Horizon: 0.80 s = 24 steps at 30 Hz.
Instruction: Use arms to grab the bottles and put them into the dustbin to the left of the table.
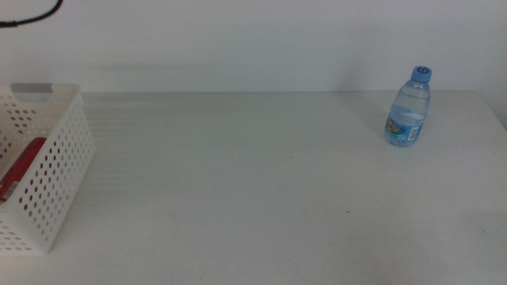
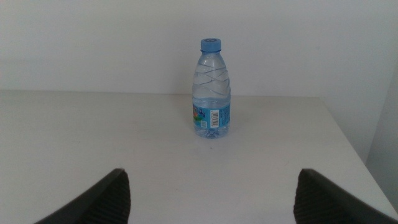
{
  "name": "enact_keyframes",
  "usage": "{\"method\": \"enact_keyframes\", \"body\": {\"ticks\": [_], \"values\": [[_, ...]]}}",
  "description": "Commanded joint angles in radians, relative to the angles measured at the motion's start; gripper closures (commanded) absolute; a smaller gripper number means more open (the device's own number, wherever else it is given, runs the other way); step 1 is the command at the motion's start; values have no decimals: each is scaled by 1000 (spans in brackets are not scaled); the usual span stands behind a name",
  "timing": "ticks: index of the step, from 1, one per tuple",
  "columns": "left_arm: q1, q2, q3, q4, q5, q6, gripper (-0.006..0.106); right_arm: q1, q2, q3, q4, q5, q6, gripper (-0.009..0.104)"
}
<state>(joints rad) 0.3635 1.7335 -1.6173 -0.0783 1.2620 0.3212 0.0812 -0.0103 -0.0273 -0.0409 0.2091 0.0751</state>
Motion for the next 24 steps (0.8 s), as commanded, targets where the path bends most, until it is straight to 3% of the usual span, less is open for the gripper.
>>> {"method": "enact_keyframes", "body": {"ticks": [1, 14, 24], "values": [[0, -38, -44, -3, 54, -4, 105, -5, -27, -24, -10, -80, -9, 22], [0, 57, -38, 40, 54, -7, 105, -5, -27, -24, -10, -80, -9, 22], [0, 102, 27, 121, 54, -7, 105, -5, -27, -24, -10, -80, -9, 22]]}}
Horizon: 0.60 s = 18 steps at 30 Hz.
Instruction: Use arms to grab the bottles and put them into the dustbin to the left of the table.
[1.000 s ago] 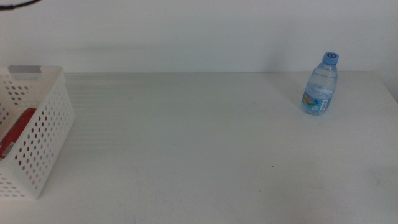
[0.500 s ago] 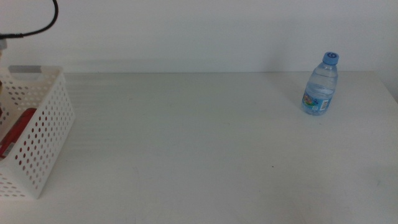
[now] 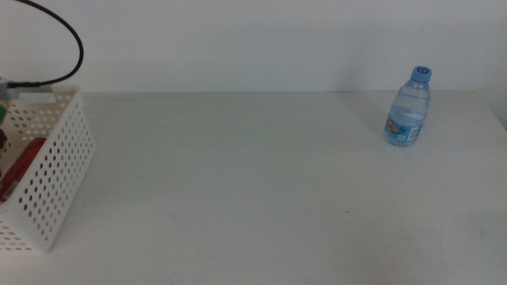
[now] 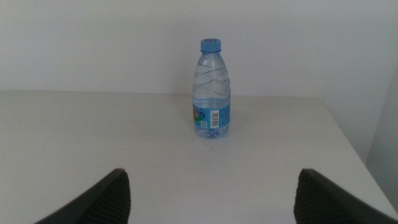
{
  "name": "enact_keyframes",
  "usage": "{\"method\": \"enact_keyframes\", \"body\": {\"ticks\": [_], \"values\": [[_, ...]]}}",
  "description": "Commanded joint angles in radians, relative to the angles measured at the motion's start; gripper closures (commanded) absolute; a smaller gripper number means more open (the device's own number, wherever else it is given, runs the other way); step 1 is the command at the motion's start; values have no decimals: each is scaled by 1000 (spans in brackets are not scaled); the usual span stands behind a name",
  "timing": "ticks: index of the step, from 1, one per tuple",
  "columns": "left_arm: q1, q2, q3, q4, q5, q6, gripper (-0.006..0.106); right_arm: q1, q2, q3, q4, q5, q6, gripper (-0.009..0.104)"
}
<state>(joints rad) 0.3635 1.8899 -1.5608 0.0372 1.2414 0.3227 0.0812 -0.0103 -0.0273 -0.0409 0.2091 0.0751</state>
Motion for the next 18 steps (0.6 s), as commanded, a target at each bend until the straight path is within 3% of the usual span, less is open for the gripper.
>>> {"method": "enact_keyframes", "body": {"ticks": [1, 7, 10, 13, 17, 18], "values": [[0, -46, -30, 9, 74, -8, 105, -5, -27, -24, -10, -80, -9, 22], [-1, 10, -30, 9, 54, -8, 104, -5, -27, -24, -10, -80, -9, 22], [-1, 22, -31, 14, 48, -8, 97, -5, -27, -24, -10, -80, -9, 22], [-1, 23, -31, 27, 23, -8, 80, -5, -27, -24, -10, -80, -9, 22], [-1, 23, -31, 42, 12, -8, 49, -5, -27, -24, -10, -80, -9, 22], [-1, 22, -32, 44, 16, -47, 26, -5, -27, -24, -10, -80, -9, 22]]}}
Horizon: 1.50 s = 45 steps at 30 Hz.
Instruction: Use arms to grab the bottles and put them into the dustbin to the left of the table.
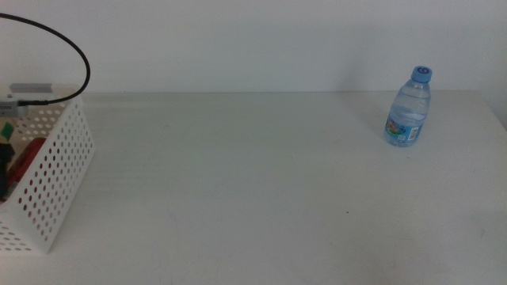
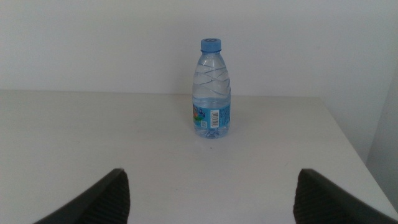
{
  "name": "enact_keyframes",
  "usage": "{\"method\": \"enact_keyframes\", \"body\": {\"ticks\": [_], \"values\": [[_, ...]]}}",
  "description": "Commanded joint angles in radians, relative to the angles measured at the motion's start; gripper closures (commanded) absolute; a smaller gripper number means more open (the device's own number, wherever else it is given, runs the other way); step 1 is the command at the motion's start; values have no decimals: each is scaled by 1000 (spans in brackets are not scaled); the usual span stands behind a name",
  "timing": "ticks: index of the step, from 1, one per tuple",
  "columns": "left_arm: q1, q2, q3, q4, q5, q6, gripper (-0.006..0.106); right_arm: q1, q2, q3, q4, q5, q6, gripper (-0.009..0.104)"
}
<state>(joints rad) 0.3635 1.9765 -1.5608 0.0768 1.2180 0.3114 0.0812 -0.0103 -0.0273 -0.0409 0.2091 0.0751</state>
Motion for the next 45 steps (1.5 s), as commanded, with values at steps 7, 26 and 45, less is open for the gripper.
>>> {"method": "enact_keyframes", "body": {"ticks": [7, 26, 45], "values": [[-14, -77, -33, 40, 85, -89, 10, -5, -27, -24, -10, -80, -9, 22], [-209, -446, -33, -124, -78, -89, 10, -5, -27, -24, -10, -80, -9, 22], [-591, -920, 373, -260, -439, -20, 10, -5, -27, -24, -10, -80, -10, 22]]}}
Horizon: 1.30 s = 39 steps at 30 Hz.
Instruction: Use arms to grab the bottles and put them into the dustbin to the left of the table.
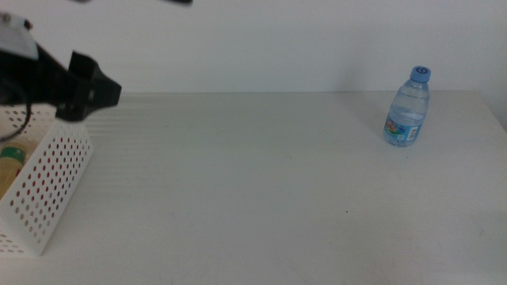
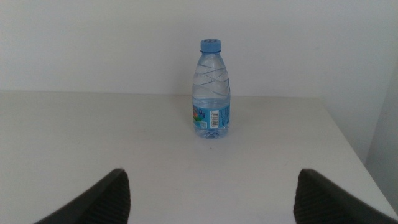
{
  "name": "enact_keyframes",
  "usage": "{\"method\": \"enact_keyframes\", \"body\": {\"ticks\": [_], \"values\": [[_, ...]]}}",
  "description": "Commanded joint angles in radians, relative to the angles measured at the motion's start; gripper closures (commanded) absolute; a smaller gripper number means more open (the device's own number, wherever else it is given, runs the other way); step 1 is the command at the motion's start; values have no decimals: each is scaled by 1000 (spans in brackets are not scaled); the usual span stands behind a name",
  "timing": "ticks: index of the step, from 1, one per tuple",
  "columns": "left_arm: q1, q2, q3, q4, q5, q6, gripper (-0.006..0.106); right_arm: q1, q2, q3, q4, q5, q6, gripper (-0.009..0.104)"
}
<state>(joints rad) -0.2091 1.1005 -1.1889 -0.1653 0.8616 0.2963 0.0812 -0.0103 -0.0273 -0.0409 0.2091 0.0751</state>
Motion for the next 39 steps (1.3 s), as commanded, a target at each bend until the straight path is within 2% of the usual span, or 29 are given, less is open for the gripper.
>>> {"method": "enact_keyframes", "body": {"ticks": [1, 7, 11, 14, 17, 20, 23, 31, 34, 39], "values": [[-20, -57, 10, -19, -85, -5, 10, -5, -27, -24, -10, -80, -10, 22], [-21, -95, 30, -96, 6, 25, 10, -5, -27, -24, -10, -80, -10, 22], [-21, -95, 30, -188, 36, 107, 10, -5, -27, -24, -10, -80, -10, 22], [-24, -109, 61, -224, -16, 134, 10, -5, -27, -24, -10, -80, -10, 22], [-64, -154, 145, -216, -151, 124, 10, -5, -27, -24, -10, -80, -10, 22], [-134, -206, 268, -176, -332, 120, 10, -5, -27, -24, -10, -80, -10, 22], [-212, -248, 385, -97, -511, 60, 10, -5, -27, -24, -10, -80, -10, 22], [-313, -378, 646, 154, -718, -328, 10, -5, -27, -24, -10, -80, -10, 22], [-326, -417, 729, 191, -770, -406, 10, -5, -27, -24, -10, -80, -10, 22], [-363, -467, 869, 204, -949, -405, 10, -5, -27, -24, -10, -80, -10, 22]]}}
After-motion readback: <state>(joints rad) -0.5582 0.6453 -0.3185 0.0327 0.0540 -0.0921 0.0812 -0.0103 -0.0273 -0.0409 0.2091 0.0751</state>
